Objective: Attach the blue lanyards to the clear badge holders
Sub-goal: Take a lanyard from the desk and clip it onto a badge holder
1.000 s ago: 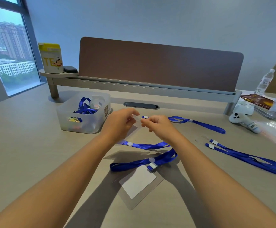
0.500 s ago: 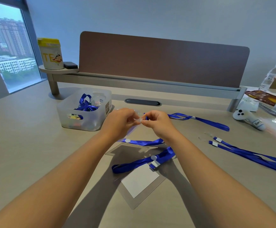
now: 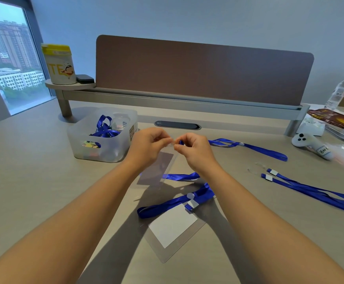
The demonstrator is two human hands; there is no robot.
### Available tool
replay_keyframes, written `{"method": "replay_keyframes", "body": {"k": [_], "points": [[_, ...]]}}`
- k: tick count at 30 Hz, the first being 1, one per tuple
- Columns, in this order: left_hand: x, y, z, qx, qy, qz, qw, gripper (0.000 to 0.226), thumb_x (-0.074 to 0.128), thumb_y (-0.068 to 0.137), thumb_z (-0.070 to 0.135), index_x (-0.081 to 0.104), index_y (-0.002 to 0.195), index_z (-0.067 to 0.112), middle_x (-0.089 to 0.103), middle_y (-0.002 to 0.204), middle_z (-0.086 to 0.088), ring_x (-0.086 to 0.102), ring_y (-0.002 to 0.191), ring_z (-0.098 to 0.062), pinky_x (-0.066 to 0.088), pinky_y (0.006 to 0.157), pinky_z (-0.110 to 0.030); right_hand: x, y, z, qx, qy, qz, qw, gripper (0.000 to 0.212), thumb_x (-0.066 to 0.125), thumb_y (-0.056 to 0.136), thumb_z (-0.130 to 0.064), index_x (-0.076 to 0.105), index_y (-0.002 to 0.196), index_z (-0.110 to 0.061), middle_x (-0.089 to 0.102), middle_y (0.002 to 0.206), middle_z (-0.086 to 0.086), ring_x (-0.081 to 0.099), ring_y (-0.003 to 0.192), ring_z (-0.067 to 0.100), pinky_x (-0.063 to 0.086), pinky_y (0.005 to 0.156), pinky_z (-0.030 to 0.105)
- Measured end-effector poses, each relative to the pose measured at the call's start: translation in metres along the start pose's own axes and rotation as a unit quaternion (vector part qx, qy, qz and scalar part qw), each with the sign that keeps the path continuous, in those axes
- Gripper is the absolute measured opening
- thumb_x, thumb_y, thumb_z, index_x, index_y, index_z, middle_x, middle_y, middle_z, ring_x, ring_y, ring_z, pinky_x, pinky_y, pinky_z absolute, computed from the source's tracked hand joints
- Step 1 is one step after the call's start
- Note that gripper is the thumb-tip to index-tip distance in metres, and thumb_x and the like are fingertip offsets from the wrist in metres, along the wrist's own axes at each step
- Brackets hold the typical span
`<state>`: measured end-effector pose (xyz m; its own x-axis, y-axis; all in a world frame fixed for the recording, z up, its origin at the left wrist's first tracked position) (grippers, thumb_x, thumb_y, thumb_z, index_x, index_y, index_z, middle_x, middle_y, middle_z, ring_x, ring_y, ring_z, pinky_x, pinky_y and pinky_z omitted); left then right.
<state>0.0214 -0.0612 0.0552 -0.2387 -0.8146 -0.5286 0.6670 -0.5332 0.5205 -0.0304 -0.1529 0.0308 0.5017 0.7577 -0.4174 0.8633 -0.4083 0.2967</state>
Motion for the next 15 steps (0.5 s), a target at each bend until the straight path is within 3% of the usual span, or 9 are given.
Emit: {"method": "replay_keyframes", "body": {"k": [3, 9, 12, 15], "points": [[-0.002, 0.002, 0.0, -0.002, 0.007, -0.004, 1.0, 0.017, 0.056, 0.082, 0.01, 0.063, 0.09, -0.002, 0.066, 0.09, -0.021, 0.053, 0.076, -0.018, 0.041, 0.064, -0.016, 0.0, 0.001, 0.001, 0.006, 0.018, 0.0, 1.0, 0.016, 0.053, 0.088, -0.006, 0.062, 0.097, 0.003, 0.055, 0.084, 0.01, 0.05, 0.079, 0.017, 0.043, 0.065, 0.016], [0.01, 0.001, -0.016, -0.041, -0.011, -0.063, 0.997, 0.035, 0.06, 0.079, 0.008, 0.049, 0.113, 0.009, 0.058, 0.094, -0.008, 0.056, 0.09, -0.023, 0.048, 0.084, -0.033, -0.004, 0.005, 0.003, 0.044, 0.071, -0.01, 0.996, 0.009, 0.048, 0.091, -0.01, 0.054, 0.084, -0.011, 0.05, 0.074, -0.003, 0.046, 0.07, 0.007, 0.042, 0.063, 0.016], [0.004, -0.001, -0.025, -0.06, -0.022, -0.02, 0.998, 0.019, 0.056, 0.083, 0.011, 0.056, 0.101, 0.005, 0.057, 0.09, -0.006, 0.055, 0.088, -0.022, 0.048, 0.073, -0.027, -0.007, 0.005, 0.003, 0.045, 0.057, -0.011, 0.997, 0.016, 0.047, 0.092, -0.014, 0.056, 0.079, -0.014, 0.047, 0.069, -0.005, 0.04, 0.061, 0.004, 0.037, 0.048, 0.01], [-0.008, 0.0, -0.018, -0.037, -0.021, 0.042, 0.998, 0.013, 0.056, 0.083, 0.01, 0.062, 0.089, 0.001, 0.061, 0.085, -0.01, 0.053, 0.08, -0.02, 0.042, 0.064, -0.019, -0.012, 0.005, 0.004, 0.052, 0.041, -0.001, 0.998, 0.019, 0.048, 0.092, -0.015, 0.061, 0.094, -0.001, 0.045, 0.063, -0.003, 0.037, 0.054, 0.006, 0.034, 0.037, 0.005]]}}
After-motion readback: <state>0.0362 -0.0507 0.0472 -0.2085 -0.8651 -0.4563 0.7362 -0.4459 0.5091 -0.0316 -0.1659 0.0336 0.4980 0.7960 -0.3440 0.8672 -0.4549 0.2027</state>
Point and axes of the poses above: each hand's wrist, its own y-axis towards the middle knuckle, its own x-axis out of the palm, z = x × y, the point moved 10 cm from there along y, towards the middle knuckle
